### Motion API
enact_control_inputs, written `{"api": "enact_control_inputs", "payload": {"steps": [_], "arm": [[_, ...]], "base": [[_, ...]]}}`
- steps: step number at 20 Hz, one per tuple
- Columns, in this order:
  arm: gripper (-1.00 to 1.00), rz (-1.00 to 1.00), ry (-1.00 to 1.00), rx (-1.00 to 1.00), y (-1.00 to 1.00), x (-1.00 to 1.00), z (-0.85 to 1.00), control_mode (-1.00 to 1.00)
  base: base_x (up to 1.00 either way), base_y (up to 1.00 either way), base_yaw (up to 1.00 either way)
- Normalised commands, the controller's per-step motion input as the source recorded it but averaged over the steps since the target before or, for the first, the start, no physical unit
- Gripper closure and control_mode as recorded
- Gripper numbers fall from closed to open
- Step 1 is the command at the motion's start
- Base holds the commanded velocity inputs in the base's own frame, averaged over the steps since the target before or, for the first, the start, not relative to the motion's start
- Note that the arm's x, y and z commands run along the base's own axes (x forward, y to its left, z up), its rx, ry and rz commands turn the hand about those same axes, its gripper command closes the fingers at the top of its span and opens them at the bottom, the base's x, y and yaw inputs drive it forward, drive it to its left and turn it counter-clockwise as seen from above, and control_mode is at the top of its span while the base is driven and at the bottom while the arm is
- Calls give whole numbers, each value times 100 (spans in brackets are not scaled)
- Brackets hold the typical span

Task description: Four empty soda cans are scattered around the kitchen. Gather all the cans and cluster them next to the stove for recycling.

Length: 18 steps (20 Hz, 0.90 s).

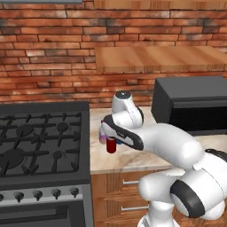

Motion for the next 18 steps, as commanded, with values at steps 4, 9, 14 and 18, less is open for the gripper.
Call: {"api": "enact_control_inputs", "payload": {"steps": [4, 9, 14, 18], "arm": [[-100, 0, -14, 0, -19, -42, 28, -100], [-100, 0, -15, 0, -19, -43, 42, -100], [-100, 0, -14, 0, -16, -45, 53, -100], [-100, 0, -10, 3, -13, -52, 56, -100]], "base": [[0, 0, 0], [0, 0, 0], [0, 0, 0], [0, 0, 0]]}}
